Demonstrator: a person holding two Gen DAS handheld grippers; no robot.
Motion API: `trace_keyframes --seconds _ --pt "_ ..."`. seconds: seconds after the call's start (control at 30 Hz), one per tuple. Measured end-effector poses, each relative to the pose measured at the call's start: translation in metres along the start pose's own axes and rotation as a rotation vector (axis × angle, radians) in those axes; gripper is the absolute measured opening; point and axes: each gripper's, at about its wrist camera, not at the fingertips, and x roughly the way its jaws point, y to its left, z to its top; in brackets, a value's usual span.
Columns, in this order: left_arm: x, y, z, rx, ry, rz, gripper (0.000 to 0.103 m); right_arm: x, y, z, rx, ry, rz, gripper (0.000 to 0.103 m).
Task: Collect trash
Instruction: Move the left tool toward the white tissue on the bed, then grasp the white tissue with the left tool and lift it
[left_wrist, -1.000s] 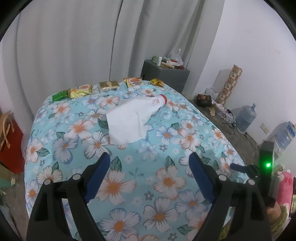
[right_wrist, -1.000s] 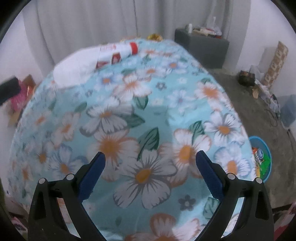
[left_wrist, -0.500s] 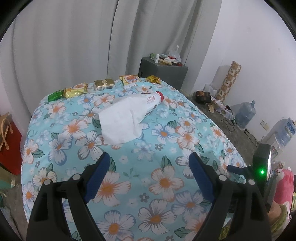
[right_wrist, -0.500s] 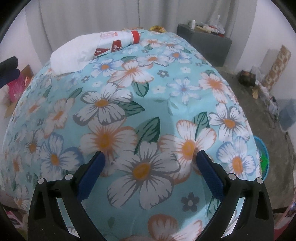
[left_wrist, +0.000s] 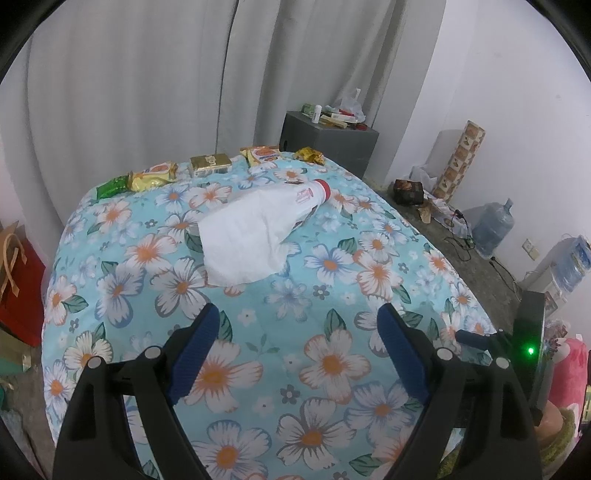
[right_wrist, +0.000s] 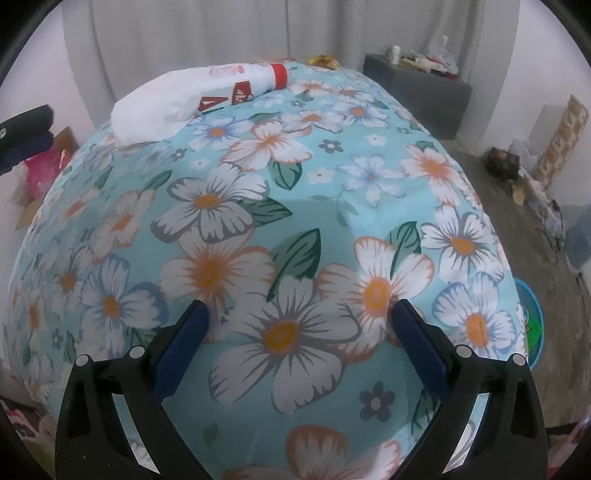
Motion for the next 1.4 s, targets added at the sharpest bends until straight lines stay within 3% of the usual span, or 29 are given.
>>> trace_keyframes --seconds 0.17,0.3,0.5,0.6,0.77,1.0,1.4 --pt "-0.005 0.006 -0.005 0.002 -0.027 0.021 0.085 -0.006 -0.006 0.003 0.029 0.003 0.039 0.095" --pt "-0.005 0.016 -0.009 0.012 -0.031 0.033 0.085 -0.019 -0.018 0.011 0.126 -0.028 0.147 0.094" --pt "0.003 0.034 0.001 0.020 -0.050 0.022 0.085 -0.030 -0.025 0.027 0.223 -0.071 0.274 0.078" --pt "0.016 0.039 0.018 0.042 -0.066 0.011 0.085 -0.028 -0.024 0.034 0.248 -0.064 0.320 0.076" --pt "0.055 0.048 0.053 0.087 -0.038 0.039 0.084 -0.025 -0.016 0.040 0.259 -0.062 0.348 0.076" --pt "0.113 0.057 0.075 0.120 0.076 0.079 0.073 -0.024 -0.017 0.039 0.280 -0.055 0.337 0.076" --pt "0.101 0.046 0.068 0.167 0.072 0.056 0.050 -0.023 -0.034 0.033 0.342 -0.055 0.355 0.076"
